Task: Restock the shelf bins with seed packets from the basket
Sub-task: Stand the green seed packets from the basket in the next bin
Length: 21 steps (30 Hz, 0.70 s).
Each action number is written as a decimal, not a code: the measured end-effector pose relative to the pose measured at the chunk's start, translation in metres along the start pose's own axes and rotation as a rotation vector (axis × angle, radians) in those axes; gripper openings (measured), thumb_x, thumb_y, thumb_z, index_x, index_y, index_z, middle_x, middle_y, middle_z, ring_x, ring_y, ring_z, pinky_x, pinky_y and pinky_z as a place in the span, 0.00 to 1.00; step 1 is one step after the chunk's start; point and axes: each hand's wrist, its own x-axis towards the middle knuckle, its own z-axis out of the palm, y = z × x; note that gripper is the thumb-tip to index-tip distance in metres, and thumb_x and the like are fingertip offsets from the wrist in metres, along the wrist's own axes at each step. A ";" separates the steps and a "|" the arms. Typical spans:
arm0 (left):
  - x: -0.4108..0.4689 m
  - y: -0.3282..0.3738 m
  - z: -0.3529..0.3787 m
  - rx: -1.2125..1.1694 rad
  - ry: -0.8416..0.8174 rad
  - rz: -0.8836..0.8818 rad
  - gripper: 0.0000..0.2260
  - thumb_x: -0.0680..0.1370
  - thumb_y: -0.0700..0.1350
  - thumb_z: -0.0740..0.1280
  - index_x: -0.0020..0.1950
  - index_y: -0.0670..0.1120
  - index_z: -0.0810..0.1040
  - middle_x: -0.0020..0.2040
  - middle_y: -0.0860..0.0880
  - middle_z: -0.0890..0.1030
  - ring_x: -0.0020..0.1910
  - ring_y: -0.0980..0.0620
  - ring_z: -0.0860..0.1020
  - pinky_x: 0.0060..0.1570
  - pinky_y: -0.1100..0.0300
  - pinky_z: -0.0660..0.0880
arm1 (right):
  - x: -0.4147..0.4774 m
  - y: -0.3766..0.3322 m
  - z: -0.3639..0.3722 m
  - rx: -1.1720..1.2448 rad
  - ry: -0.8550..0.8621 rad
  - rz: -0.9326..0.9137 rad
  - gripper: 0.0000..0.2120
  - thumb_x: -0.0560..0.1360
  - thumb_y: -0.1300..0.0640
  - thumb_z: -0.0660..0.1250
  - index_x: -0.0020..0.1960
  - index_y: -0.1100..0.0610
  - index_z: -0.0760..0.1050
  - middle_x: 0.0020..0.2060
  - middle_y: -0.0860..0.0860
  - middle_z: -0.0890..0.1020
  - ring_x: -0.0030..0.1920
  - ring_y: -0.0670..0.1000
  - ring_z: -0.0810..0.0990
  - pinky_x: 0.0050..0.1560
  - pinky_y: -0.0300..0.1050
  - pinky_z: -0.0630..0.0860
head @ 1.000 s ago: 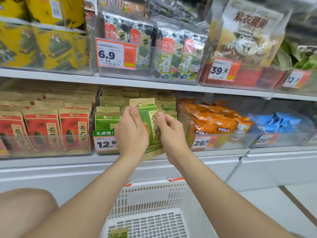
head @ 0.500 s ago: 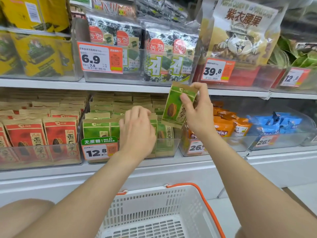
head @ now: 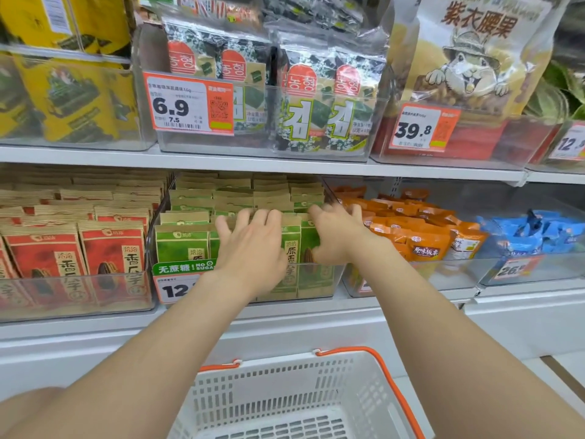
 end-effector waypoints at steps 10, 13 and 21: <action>0.004 0.000 0.000 -0.020 0.010 -0.002 0.21 0.82 0.53 0.62 0.74 0.50 0.67 0.71 0.49 0.73 0.70 0.42 0.68 0.69 0.34 0.58 | 0.009 0.000 0.008 -0.010 0.015 -0.036 0.44 0.68 0.38 0.70 0.80 0.50 0.60 0.71 0.55 0.72 0.71 0.59 0.70 0.72 0.69 0.57; 0.003 0.002 -0.001 -0.025 0.014 -0.003 0.21 0.82 0.53 0.62 0.73 0.50 0.67 0.70 0.48 0.73 0.70 0.42 0.68 0.69 0.34 0.58 | 0.011 0.001 0.002 -0.011 -0.002 -0.025 0.44 0.67 0.38 0.72 0.78 0.52 0.64 0.68 0.55 0.72 0.70 0.59 0.71 0.70 0.66 0.59; 0.001 0.001 -0.003 -0.027 0.005 0.006 0.22 0.82 0.52 0.63 0.75 0.50 0.66 0.71 0.49 0.72 0.72 0.42 0.67 0.71 0.34 0.56 | 0.017 0.007 -0.011 -0.029 0.045 -0.029 0.40 0.70 0.46 0.78 0.76 0.50 0.63 0.64 0.51 0.79 0.68 0.59 0.71 0.67 0.64 0.61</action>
